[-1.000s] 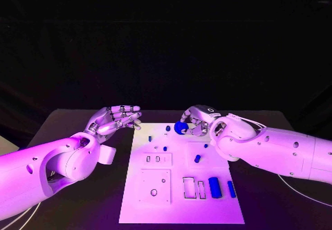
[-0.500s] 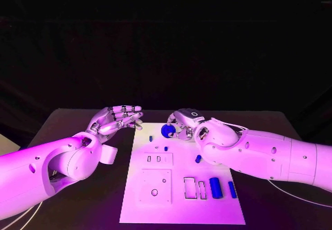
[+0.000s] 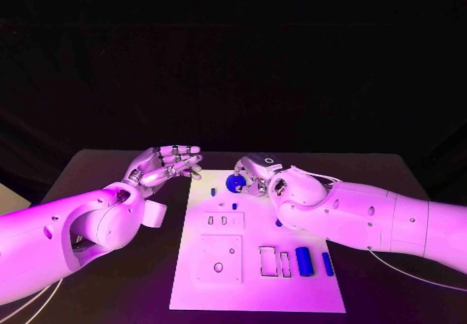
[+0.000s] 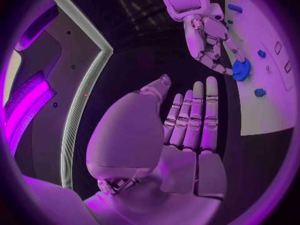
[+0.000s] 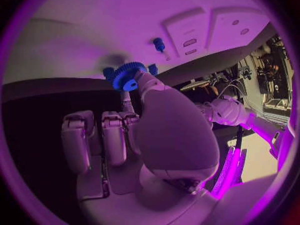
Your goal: Assemble the parts on the task board
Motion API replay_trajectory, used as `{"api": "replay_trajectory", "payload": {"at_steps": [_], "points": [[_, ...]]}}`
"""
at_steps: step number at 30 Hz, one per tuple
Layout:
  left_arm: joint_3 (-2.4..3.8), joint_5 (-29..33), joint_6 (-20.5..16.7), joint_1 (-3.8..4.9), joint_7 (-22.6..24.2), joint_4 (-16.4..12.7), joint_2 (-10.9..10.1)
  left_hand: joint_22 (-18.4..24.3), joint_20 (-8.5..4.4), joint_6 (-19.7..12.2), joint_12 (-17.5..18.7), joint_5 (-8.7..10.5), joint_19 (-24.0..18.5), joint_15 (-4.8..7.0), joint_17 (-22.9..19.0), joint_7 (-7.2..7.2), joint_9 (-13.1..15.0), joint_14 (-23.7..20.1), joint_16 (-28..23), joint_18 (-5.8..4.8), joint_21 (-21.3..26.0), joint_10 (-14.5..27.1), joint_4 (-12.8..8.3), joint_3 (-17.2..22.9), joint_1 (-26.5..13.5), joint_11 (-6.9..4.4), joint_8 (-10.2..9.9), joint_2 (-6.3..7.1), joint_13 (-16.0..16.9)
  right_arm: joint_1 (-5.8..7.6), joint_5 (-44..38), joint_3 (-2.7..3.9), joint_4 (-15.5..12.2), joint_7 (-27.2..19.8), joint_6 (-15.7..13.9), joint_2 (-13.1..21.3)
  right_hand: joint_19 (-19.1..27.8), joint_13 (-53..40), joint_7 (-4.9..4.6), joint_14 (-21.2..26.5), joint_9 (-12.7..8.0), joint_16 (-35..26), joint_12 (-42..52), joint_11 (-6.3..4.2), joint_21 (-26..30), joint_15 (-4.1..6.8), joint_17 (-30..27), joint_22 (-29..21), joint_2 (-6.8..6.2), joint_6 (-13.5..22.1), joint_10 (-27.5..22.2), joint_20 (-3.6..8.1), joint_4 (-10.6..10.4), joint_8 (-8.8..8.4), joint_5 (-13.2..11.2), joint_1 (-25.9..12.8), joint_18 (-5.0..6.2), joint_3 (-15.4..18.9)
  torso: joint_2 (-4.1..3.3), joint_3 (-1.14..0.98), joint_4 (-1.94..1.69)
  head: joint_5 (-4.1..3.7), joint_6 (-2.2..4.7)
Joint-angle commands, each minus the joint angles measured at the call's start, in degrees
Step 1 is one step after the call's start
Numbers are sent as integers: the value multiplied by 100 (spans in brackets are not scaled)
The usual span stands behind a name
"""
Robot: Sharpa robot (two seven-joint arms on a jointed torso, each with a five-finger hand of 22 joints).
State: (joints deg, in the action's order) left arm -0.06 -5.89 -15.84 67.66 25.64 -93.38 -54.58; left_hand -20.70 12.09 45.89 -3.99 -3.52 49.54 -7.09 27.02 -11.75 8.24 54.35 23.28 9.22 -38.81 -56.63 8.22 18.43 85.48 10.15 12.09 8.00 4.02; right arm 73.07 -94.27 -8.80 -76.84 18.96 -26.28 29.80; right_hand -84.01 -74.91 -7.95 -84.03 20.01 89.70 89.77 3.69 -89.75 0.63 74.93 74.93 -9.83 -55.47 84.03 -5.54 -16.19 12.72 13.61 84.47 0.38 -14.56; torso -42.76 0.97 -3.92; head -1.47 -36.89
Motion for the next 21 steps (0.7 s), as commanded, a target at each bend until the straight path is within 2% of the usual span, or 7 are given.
{"api": "replay_trajectory", "payload": {"at_steps": [1,12,21], "points": [[5,18,69,7,26,-2,17,-10,1,-2,14,23,-45,13,7,-134,4,-44,31,109,-27,-9,7,40,-18,6,14,-11,0,-10,-150,-1,90,15,104,-55,-599,-1509,1,-591,4,23,23,-28,-25,41,1479,1507,-32,-48,597,46,-4,-12,17,-45,-38,-31,3,-3,-7,6,-29],[5,16,65,7,19,0,22,-13,1,-2,14,23,-50,12,9,-134,4,-46,33,109,-33,-9,6,43,-18,6,14,-11,0,-74,-147,-11,344,-30,146,-192,-599,-1509,-1,-590,-1,22,23,-27,-25,40,1474,1507,-49,-50,597,47,-10,-20,16,-70,-38,-37,7,-4,1,24,-29],[5,15,50,7,11,4,23,-16,2,-2,14,23,-53,12,10,-135,4,-49,34,108,-37,-9,6,45,-19,7,14,-11,0,-113,-113,-18,412,-76,243,-242,-599,-1509,-2,-588,-7,21,23,-25,-25,40,1468,1507,-70,-51,597,48,-17,-32,15,-101,-38,-45,9,-1,-5,16,-34]]}}
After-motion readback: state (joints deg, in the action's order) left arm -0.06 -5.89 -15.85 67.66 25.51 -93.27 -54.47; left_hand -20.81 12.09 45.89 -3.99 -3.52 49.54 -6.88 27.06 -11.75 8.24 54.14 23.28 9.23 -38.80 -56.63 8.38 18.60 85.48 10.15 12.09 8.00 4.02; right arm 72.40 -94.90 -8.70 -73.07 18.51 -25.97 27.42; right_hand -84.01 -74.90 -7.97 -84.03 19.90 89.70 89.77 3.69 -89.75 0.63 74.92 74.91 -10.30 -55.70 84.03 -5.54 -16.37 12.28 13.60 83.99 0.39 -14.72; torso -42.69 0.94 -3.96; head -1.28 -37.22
